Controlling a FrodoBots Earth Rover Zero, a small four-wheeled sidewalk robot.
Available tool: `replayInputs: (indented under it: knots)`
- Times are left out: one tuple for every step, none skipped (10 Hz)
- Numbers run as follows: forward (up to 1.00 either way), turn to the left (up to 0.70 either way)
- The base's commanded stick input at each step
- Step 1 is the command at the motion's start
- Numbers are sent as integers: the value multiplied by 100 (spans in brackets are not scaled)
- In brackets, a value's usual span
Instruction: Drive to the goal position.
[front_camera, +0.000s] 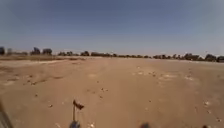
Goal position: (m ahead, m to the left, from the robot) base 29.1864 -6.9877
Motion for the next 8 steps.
replayInputs:
  knots:
    - [50, 0]
    - [50, 0]
    - [50, 0]
    - [50, 0]
    - [50, 0]
    - [50, 0]
    - [50, 0]
    - [50, 0]
